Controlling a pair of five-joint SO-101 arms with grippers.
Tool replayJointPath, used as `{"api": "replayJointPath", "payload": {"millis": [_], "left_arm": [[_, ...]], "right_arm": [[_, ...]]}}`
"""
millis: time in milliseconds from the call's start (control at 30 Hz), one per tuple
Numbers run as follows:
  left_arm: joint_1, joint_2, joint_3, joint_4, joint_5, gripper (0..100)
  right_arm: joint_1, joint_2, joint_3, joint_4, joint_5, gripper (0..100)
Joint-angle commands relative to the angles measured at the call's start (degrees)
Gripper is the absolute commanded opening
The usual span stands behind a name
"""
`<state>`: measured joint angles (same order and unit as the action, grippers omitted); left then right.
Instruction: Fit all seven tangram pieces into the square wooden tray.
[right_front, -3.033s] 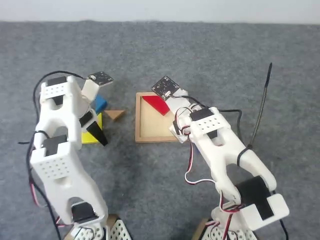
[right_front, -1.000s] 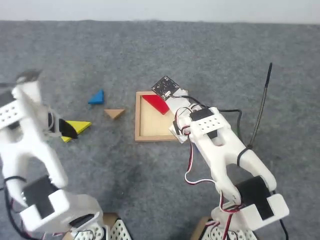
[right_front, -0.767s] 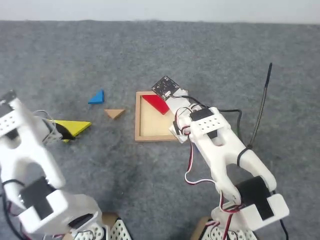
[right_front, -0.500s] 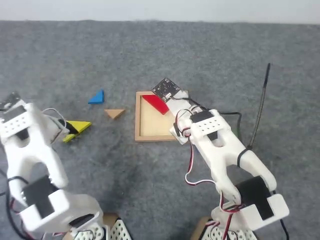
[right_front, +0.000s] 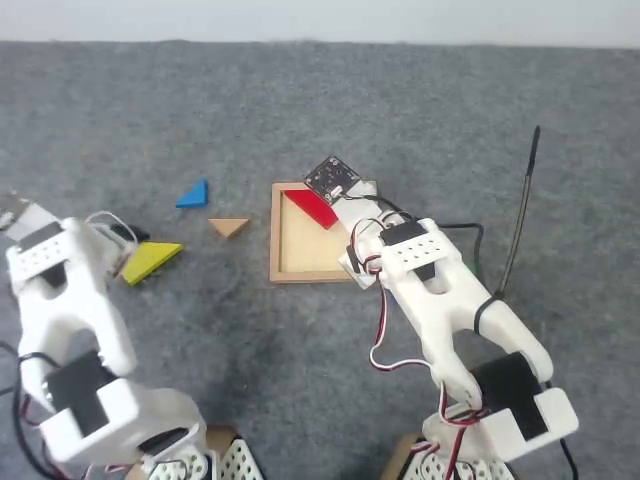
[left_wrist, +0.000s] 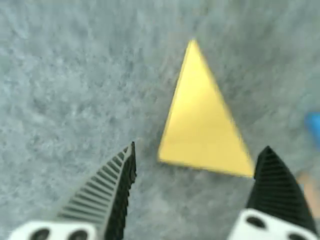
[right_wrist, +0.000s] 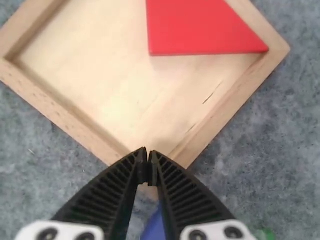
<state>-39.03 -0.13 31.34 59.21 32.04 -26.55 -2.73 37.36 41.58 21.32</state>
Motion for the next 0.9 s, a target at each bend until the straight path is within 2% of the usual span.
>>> {"api": "replayJointPath", "payload": {"millis": [0,67,167,267,467,633,867], "left_arm": [[1.6,0.1,-6.0,-0.8,1.9,37],[2.3,2.2,-8.6,-1.1,3.7,36],[1.6,9.4,-14.4,0.4,4.0,28],[0.1,18.7,-22.4,7.0,3.9,23],[-0.4,33.2,-41.1,20.0,4.0,22],[1.7,39.0,-49.5,26.7,3.8,22],[10.1,39.4,-54.3,28.7,-7.3,22]], "right_arm": [[-0.1,-2.4,-0.4,-0.9,0.5,1.0],[-0.1,-2.4,-0.4,-0.9,0.5,1.0],[0.0,-2.4,-0.4,-0.7,0.5,1.0],[0.0,-2.5,-0.4,-0.7,0.5,1.0],[-0.1,-2.8,-0.4,-0.7,0.6,1.0],[-0.1,-2.8,-0.4,-0.7,0.6,1.0],[-0.1,-2.8,-0.4,-0.7,0.6,1.0]]}}
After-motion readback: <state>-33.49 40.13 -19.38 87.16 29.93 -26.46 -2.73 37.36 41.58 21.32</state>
